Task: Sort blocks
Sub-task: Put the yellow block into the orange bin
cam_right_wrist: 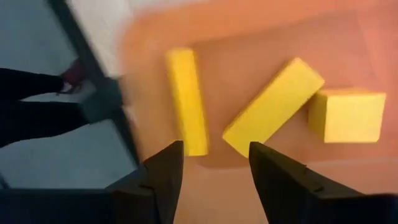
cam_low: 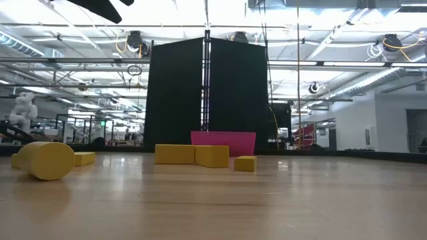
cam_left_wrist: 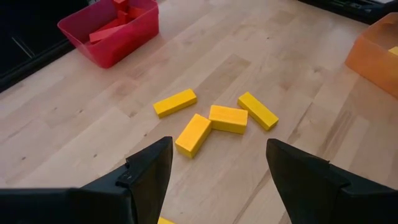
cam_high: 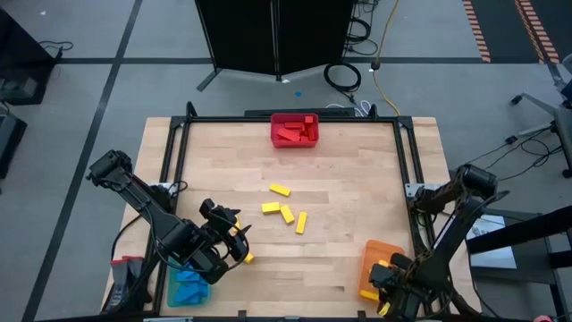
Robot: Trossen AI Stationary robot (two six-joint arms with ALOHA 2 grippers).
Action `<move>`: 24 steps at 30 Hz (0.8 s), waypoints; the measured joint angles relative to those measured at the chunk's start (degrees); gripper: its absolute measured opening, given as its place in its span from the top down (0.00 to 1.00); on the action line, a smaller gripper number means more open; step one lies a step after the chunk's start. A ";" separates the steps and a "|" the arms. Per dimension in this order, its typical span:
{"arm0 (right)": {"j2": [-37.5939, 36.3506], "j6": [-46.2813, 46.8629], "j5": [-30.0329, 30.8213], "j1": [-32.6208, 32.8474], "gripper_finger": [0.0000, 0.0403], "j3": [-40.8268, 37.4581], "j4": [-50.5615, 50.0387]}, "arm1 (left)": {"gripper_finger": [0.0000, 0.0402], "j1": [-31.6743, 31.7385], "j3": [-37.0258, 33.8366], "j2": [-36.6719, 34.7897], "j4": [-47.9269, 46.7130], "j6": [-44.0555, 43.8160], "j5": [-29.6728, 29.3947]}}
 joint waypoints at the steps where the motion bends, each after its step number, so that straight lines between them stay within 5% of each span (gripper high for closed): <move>1: -1.02 -0.77 0.10 -0.49 0.55 0.64 -0.76 | 0.34 0.00 0.00 0.01 0.00 -0.02 0.01; 5: -6.02 -5.08 2.55 -3.89 0.56 4.49 -9.23 | 0.34 0.00 0.00 0.00 0.00 0.02 0.02; 14: -15.83 -23.93 25.40 -20.34 0.57 13.02 -16.11 | 0.34 0.00 0.00 0.00 0.13 -0.41 0.07; 24: -5.69 -44.40 21.25 -41.94 0.56 13.03 6.50 | 0.34 0.00 0.00 0.00 0.28 -0.59 1.44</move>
